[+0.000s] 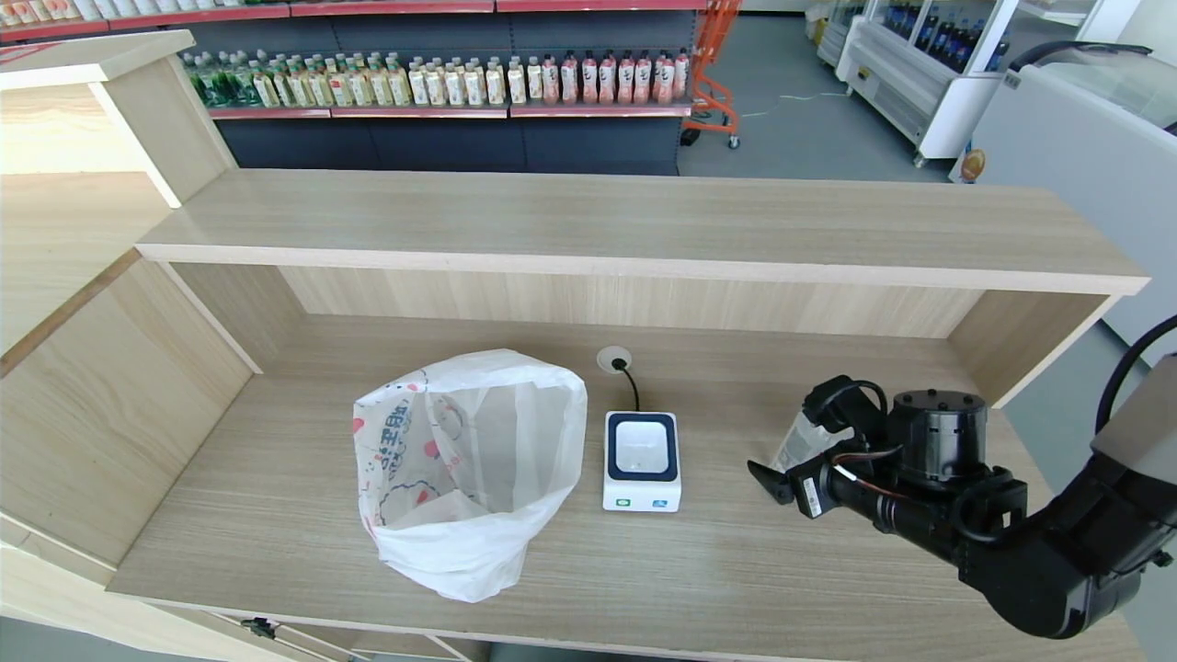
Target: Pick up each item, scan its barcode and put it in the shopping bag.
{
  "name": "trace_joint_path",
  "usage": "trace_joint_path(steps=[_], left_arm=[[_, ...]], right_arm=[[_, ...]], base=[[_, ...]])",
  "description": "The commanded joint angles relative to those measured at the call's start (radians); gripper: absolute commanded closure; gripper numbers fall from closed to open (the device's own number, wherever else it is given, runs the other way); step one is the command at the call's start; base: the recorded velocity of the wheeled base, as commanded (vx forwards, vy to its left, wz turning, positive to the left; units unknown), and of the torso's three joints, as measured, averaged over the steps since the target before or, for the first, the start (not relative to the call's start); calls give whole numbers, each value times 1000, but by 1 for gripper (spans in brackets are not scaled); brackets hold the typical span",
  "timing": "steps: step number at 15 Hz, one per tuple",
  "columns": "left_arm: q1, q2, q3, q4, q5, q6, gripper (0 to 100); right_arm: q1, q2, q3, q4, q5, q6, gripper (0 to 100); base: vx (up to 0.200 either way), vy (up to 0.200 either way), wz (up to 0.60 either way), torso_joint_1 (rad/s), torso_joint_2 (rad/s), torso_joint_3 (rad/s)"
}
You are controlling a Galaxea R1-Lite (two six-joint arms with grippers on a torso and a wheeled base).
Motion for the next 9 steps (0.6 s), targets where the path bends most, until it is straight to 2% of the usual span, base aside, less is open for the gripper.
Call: trace_joint_path(steps=[1, 3, 4, 9], left_arm=[[0, 0, 0, 0, 0, 0, 0], [0, 0, 0, 0, 0, 1, 0], [0, 0, 0, 0, 0, 0, 0], [0, 0, 0, 0, 0, 0, 0]], right_arm=[[-3, 14, -3, -1, 0, 2, 0], [-14, 49, -11, -35, 28, 5, 0], [-17, 64, -24, -49, 48, 2, 100], [-16, 112, -104, -52, 53, -1, 100]], base=[[0, 0, 0, 0, 0, 0], [0, 0, 0, 0, 0, 0], [0, 0, 0, 0, 0, 0], [0, 0, 0, 0, 0, 0]])
